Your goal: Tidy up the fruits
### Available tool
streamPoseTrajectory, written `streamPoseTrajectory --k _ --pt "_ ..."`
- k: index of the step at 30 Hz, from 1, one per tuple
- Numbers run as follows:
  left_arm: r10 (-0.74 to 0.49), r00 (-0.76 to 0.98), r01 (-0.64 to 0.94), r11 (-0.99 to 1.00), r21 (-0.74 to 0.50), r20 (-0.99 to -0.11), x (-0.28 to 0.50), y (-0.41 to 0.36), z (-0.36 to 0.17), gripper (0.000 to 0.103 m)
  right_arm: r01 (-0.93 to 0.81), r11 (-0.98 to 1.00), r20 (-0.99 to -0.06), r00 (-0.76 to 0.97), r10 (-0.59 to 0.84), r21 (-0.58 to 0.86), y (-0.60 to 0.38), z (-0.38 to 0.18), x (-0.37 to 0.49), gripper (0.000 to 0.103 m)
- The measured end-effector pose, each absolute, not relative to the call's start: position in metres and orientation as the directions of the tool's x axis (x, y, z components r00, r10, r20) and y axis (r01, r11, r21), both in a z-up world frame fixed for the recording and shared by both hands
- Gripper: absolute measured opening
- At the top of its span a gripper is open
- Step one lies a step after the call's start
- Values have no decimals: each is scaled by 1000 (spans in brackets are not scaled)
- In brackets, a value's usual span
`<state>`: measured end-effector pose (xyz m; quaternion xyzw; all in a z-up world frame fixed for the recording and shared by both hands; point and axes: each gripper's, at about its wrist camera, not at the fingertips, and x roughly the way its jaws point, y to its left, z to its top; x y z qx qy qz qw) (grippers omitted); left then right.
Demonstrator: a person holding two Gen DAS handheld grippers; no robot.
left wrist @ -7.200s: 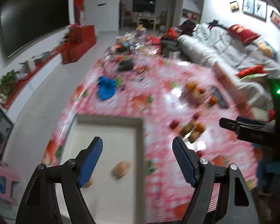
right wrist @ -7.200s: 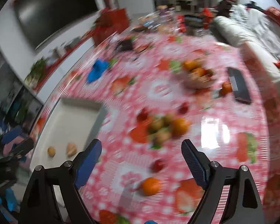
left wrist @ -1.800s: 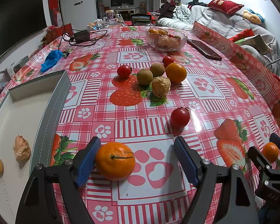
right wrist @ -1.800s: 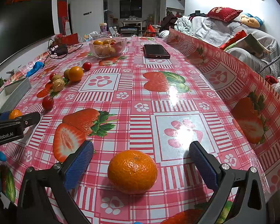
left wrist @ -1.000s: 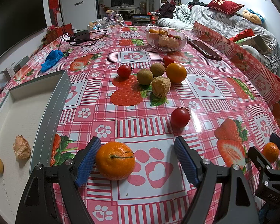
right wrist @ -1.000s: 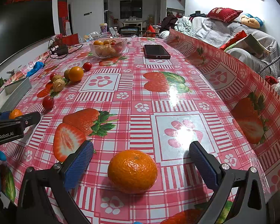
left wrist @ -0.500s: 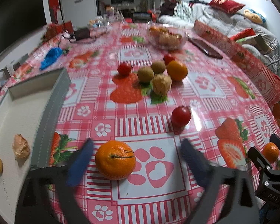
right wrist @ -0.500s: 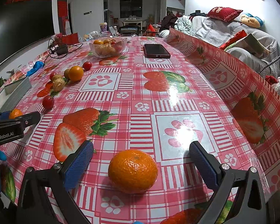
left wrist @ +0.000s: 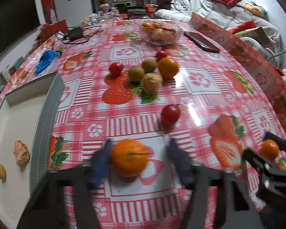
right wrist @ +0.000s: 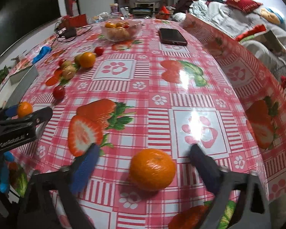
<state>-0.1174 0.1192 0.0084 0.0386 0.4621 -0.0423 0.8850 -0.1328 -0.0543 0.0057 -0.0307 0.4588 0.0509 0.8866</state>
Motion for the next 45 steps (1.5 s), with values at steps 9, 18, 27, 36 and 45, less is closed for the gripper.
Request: streamPoseTrajectory --k 9,18,27,36,45 --pt "-108 560 113 992 -53 -821 -132 131 28 39 -116 986 -825 540 167 123 -72 15 -128 38" --pt "-80 621 81 996 -38 -780 -146 160 67 39 -125 973 -816 530 229 192 -69 32 -124 38" --pt "-26 668 -28 998 -60 -743 -157 227 96 39 -214 947 -802 506 316 238 -20 56 -104 38" --pt "124 644 -172 985 16 -755 -160 292 94 39 -380 896 -792 463 398 228 69 80 -88 38" --pt "208 587 -248 966 71 -782 -154 336 74 39 -533 805 -797 352 490 260 180 83 -67 38"
